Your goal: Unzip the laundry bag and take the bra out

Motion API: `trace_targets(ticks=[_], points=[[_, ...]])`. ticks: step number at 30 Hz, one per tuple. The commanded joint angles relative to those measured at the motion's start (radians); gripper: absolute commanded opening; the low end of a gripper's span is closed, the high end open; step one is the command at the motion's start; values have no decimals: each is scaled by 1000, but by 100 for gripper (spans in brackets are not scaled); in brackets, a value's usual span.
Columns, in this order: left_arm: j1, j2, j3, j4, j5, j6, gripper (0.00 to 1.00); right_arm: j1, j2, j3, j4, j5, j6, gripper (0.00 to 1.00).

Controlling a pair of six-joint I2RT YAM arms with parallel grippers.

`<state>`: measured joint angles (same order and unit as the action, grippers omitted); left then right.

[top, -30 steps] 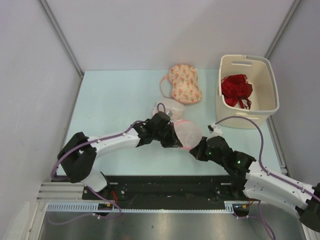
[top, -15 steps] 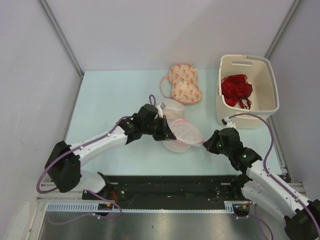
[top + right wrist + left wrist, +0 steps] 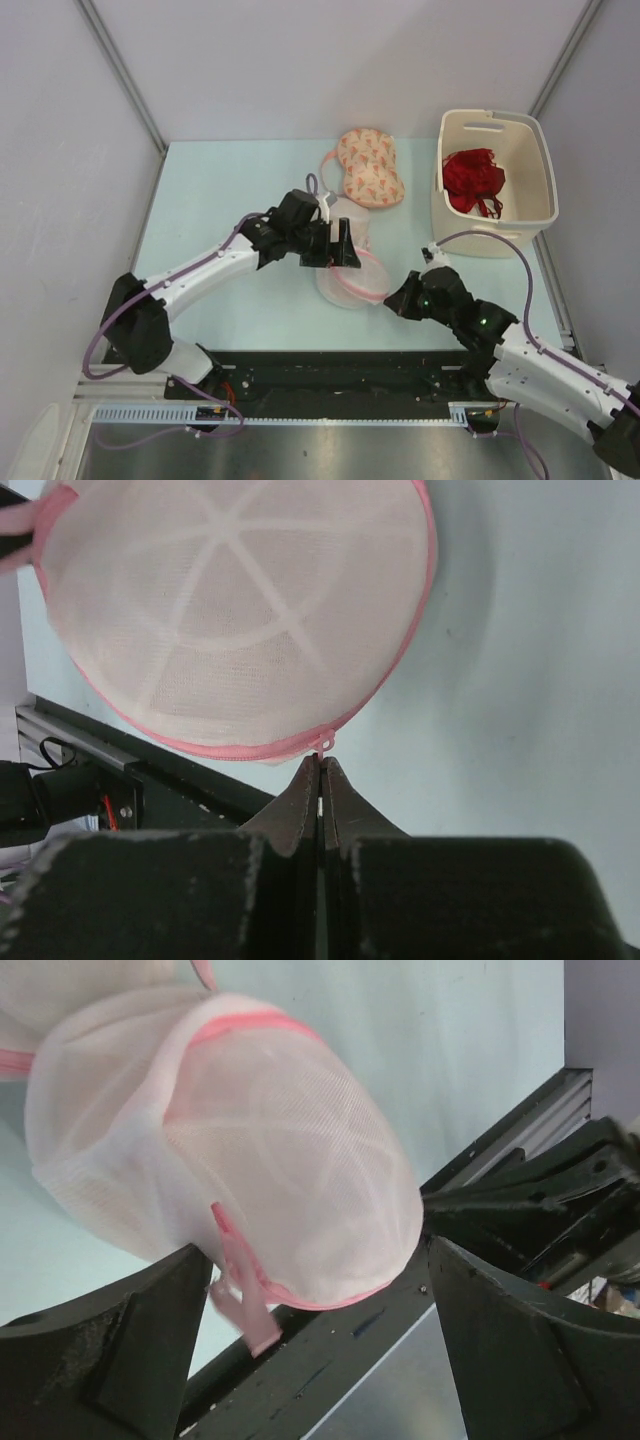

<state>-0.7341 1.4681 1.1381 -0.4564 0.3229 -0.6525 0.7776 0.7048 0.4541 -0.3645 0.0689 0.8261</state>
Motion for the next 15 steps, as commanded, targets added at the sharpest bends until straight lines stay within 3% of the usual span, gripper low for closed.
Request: trace_targets(ticks=[1, 7, 9, 15], points=[[2, -106, 65, -148, -94, 48, 94, 101, 45, 40, 51, 146, 183, 0], [-1, -307, -122, -133, -50, -96, 95, 186, 120, 46, 114, 235, 242, 0], [-4, -343, -164, -125, -33, -155, 100, 189, 122, 46, 118, 246, 243, 0], [-37, -358, -339, 79, 24, -378, 100, 189, 114, 51, 85, 259, 231, 0]])
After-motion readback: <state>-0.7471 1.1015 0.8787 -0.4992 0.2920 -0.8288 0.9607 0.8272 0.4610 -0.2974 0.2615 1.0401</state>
